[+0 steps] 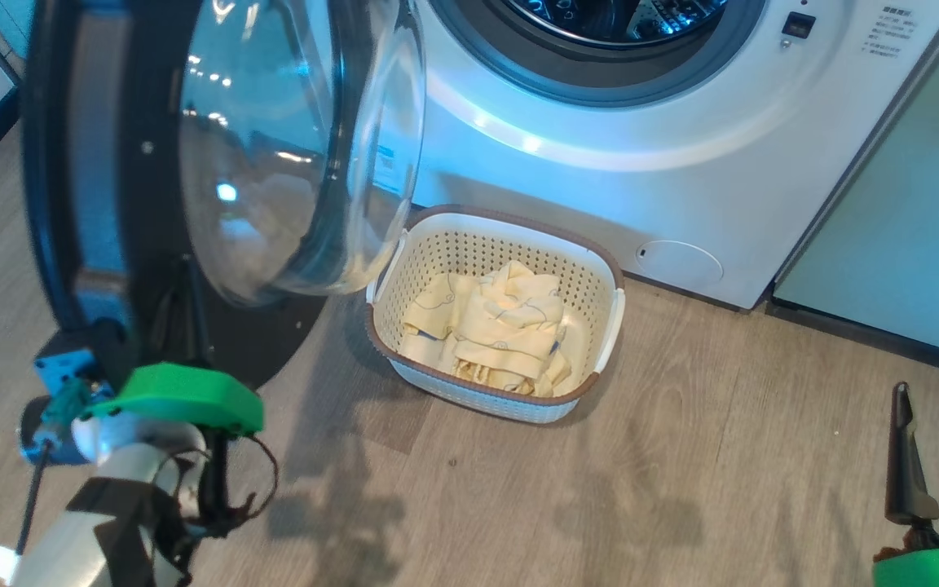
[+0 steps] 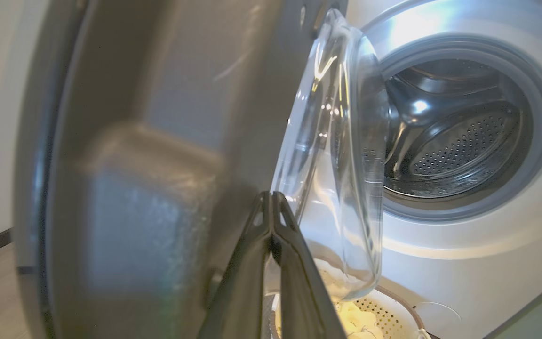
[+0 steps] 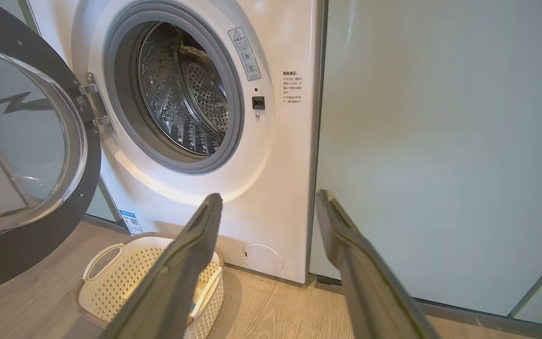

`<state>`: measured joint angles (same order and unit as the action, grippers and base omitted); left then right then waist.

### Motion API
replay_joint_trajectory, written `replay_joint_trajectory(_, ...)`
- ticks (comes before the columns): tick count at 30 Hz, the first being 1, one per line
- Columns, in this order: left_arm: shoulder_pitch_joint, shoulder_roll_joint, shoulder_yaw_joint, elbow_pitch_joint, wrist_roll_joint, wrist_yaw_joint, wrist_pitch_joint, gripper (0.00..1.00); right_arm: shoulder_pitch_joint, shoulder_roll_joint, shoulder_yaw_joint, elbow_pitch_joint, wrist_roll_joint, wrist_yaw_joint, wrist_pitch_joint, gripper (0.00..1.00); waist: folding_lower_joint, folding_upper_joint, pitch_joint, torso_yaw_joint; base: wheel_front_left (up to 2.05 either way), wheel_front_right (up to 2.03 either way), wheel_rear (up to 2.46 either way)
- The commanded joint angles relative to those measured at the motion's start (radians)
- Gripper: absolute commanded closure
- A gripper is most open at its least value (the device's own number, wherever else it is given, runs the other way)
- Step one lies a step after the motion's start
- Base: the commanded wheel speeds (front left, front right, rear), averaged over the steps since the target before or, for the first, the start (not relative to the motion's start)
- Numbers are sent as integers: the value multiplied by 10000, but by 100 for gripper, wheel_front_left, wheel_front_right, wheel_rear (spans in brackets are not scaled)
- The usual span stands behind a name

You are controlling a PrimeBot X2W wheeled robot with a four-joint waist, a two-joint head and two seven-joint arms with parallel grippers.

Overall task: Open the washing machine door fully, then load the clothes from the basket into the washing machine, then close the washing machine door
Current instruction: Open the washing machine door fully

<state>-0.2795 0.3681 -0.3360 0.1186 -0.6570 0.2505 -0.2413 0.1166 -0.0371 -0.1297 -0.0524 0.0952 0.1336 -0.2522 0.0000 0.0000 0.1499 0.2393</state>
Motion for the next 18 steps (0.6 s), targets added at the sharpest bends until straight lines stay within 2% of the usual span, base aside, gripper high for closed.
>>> replay_joint_trajectory(1, -263, 493, 657, -111, -61, 2926, -134, 100, -332, -131, 152, -283, -28, -29, -95, 0, 0, 0, -6, 0, 0, 0, 0)
replay_joint_trajectory(7, -466, 613, 1125, 484, -180, 2811, -164, 100, -327, -131, 180, -222, 23, -29, -95, 0, 0, 0, -55, -13, 0, 0, 0)
replay_joint_trajectory(18, -1202, 913, 1859, 1990, -241, 2271, -195, 100, -326, -131, 219, -147, 42, -29, -95, 0, 0, 0, -39, -81, 0, 0, 0)
